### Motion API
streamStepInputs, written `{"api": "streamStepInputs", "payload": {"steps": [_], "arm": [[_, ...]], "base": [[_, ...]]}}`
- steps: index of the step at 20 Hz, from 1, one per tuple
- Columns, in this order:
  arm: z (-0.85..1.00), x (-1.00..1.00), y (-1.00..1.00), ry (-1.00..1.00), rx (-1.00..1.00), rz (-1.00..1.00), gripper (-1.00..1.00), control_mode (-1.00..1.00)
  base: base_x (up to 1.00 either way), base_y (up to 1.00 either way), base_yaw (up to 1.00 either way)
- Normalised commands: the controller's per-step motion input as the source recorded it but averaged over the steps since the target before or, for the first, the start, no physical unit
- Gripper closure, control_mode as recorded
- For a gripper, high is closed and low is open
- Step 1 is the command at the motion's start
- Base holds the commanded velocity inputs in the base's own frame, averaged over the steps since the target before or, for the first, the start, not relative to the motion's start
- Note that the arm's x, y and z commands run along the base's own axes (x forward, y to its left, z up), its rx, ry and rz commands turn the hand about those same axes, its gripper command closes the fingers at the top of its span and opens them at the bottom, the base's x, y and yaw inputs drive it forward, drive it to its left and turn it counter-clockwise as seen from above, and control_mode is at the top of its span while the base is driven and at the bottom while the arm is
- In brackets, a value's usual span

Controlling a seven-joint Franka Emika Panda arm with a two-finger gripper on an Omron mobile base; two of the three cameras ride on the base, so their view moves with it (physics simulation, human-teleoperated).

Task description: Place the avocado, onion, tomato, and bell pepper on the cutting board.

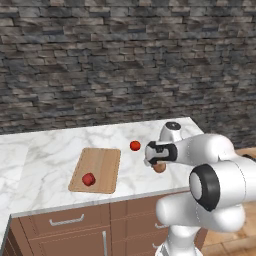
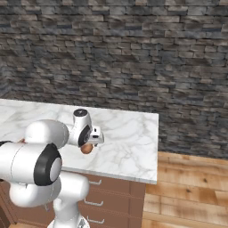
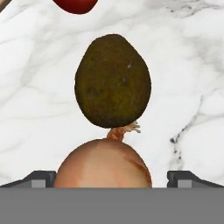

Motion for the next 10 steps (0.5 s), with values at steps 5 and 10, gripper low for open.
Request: {"api": "streamStepInputs", "payload": {"steps": [5,10], "arm": [[-0.13,0.10,0.00,0.00,0.00,0.00,-1.00,-1.00],[-0.23,0.00,0.00,0.00,0.00,-0.03,1.00,-1.00]], "base": [[0.00,0.00,0.00],[0.00,0.00,0.00]]}}
